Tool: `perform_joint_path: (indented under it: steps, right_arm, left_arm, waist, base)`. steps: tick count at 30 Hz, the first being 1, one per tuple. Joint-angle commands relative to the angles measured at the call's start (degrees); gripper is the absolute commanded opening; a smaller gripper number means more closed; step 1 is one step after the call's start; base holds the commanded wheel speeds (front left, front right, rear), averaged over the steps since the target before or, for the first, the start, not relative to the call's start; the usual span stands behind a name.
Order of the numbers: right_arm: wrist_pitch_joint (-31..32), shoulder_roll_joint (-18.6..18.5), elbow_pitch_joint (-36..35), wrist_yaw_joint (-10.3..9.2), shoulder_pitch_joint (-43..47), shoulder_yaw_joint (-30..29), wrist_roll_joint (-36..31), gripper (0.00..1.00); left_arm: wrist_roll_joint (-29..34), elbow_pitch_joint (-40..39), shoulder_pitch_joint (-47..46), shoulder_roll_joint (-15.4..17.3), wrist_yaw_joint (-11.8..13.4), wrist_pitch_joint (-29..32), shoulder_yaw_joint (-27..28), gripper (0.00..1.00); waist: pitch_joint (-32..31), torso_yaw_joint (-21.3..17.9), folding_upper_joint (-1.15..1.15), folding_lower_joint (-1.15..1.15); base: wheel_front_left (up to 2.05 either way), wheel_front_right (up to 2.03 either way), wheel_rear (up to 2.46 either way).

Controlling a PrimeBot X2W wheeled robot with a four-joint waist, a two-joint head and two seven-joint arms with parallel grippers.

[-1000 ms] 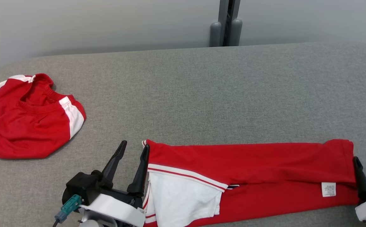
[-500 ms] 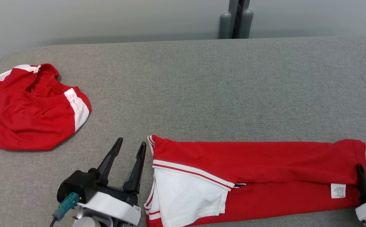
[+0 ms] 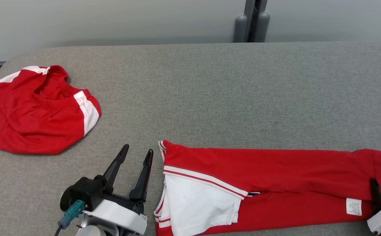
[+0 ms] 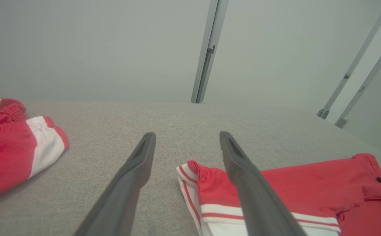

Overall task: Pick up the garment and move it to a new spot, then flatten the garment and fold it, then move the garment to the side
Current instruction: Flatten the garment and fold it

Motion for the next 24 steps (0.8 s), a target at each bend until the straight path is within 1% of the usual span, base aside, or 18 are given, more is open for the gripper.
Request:
perform_joint_path:
  steps: [1,7,11,19,22,24]
  right_arm:
    - [0.15,-0.05,0.55,0.0,-0.34,1.14,0.51,0.0]
    - [0.07,-2.08,0.17,-0.02,-1.31,1.59,0.61,0.0]
    - [0.06,-3.86,0.75,-0.02,-2.36,0.9,0.37,0.0]
    - [0.05,-8.92,4.98,-0.02,-5.14,0.42,-1.71,0.0]
    - [0.06,-10.3,6.52,-0.02,-6.57,0.78,-2.34,0.0]
    - [0.06,-9.82,5.51,-0.01,-6.85,1.16,-1.09,0.0]
  left_arm:
    - [0.71,0.03,-0.31,0.03,-0.21,-0.18,0.49,1.0]
    - [0.85,0.14,-0.33,-0.41,-0.38,-0.18,1.22,1.0]
    - [0.99,0.3,-0.38,-0.76,-0.48,-0.18,1.67,1.0]
    - [0.94,-0.06,-0.54,-1.21,-0.52,-0.19,1.82,1.0]
    - [0.57,-0.26,-0.7,-1.39,-0.57,-0.19,1.95,1.0]
    - [-0.07,-0.11,-0.39,-1.51,-0.59,-0.19,2.11,1.0]
  waist:
    - [-0.03,-0.02,0.0,0.0]
    - [-0.15,-0.22,0.0,0.0]
    - [-0.5,-0.42,0.0,0.0]
    - [-0.91,-0.46,0.0,0.0]
    - [-0.98,-0.3,0.0,0.0]
    - [-1.25,-0.39,0.0,0.0]
  base:
    - [0.0,0.0,0.0]
    - [0.0,0.0,0.0]
    - [0.0,0.0,0.0]
    - [0.0,0.0,0.0]
    - [0.0,0.0,0.0]
    - [0.0,0.0,0.0]
